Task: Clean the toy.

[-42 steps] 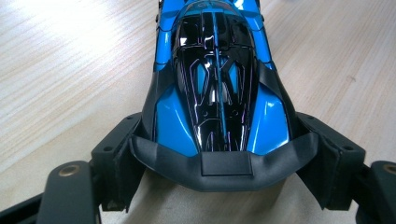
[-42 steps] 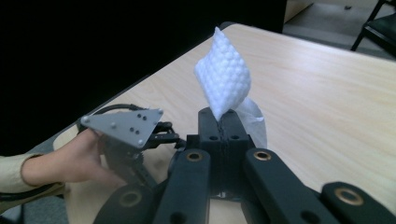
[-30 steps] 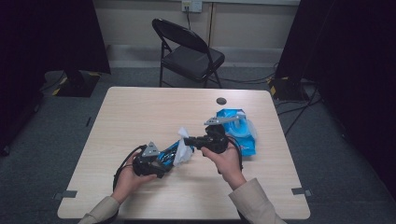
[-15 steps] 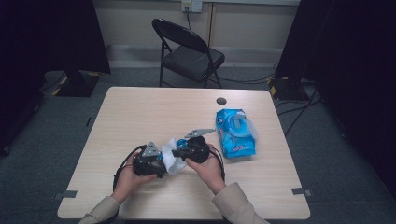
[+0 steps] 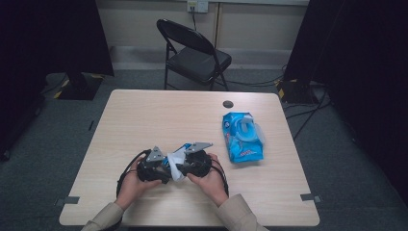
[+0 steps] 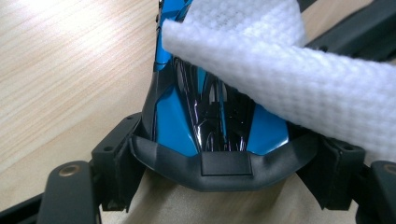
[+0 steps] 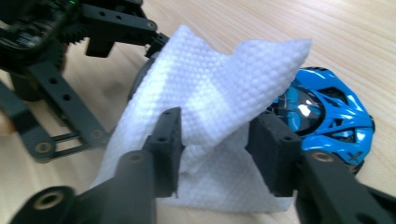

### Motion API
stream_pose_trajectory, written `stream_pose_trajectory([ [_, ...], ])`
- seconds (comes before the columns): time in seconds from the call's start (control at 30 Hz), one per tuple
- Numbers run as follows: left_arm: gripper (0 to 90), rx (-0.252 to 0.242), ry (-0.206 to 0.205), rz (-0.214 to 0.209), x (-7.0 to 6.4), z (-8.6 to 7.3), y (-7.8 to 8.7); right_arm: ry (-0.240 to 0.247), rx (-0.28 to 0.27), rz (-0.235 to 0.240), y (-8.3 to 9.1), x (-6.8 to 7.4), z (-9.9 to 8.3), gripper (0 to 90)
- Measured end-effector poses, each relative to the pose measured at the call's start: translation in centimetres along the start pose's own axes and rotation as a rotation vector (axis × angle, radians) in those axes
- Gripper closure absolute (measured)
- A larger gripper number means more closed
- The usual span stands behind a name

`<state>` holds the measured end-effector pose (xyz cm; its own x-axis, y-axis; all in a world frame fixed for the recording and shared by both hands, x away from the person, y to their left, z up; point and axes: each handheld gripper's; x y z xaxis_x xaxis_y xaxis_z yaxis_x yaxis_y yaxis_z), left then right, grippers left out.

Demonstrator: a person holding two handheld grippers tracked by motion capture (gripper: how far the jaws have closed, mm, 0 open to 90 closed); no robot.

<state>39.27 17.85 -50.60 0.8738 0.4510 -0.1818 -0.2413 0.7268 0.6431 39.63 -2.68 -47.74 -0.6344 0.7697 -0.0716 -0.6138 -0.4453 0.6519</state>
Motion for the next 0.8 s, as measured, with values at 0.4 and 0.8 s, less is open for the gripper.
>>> stream_pose_trajectory([
  [0.4,23.9,-0.001,0.002,0.002,0.0,0.0,0.0,-0.032,0.016,0.084,-0.4,0.1,0.0,70.2],
  [0.8,23.8,0.003,-0.006,0.010,0.0,0.0,0.0,-0.074,-0.009,0.146,-0.3,0.2,2.0,87.6],
])
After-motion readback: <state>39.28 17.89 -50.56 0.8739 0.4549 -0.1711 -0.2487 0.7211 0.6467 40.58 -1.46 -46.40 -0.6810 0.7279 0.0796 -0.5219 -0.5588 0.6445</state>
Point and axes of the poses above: each handheld gripper's, and its own axes: y roughly backward along the jaws, z roughly out of its top, x roughly to its left, and after that the axes turned 15 degrees about -z, right-handed
